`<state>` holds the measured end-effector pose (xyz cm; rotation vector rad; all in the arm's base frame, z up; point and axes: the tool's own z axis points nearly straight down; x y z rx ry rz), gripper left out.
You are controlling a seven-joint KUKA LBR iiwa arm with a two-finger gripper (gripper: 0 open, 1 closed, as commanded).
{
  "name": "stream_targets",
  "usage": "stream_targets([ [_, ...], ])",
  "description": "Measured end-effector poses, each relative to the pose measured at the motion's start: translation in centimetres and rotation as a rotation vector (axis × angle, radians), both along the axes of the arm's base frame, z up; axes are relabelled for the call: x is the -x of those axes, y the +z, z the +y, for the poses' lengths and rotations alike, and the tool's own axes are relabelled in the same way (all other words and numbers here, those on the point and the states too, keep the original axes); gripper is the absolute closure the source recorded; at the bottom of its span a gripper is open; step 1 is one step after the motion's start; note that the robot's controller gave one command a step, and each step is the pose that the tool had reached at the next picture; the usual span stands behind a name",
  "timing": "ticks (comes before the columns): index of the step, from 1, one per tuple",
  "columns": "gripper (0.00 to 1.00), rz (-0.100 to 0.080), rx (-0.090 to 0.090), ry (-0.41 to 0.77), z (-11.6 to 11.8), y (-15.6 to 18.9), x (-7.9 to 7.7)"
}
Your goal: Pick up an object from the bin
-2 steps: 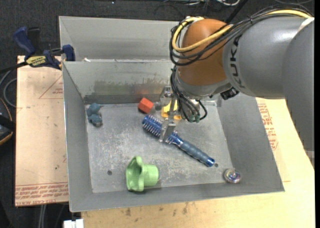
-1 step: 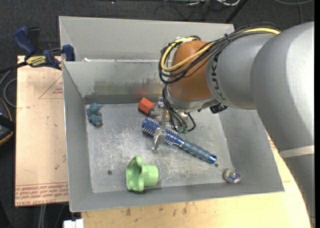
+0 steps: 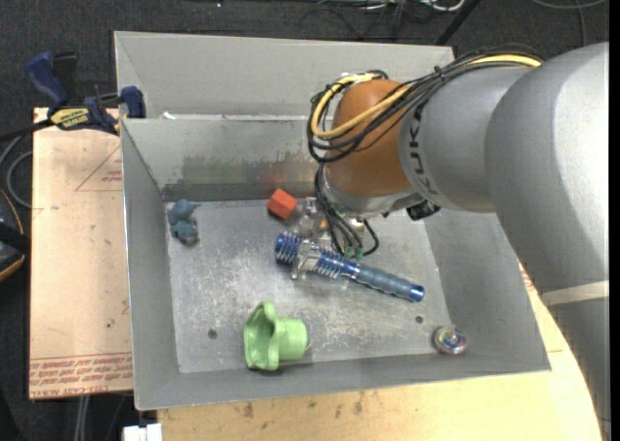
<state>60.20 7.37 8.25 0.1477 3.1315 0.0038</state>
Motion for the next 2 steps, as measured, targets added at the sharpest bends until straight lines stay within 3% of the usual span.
stream_targets([
  [1, 1.0, 0.002, 0.003, 0.07, -1.8, 0.2, -4.7],
  [2, 1.0, -0.004, 0.001, 0.223, 0.2, 11.9, -5.0],
])
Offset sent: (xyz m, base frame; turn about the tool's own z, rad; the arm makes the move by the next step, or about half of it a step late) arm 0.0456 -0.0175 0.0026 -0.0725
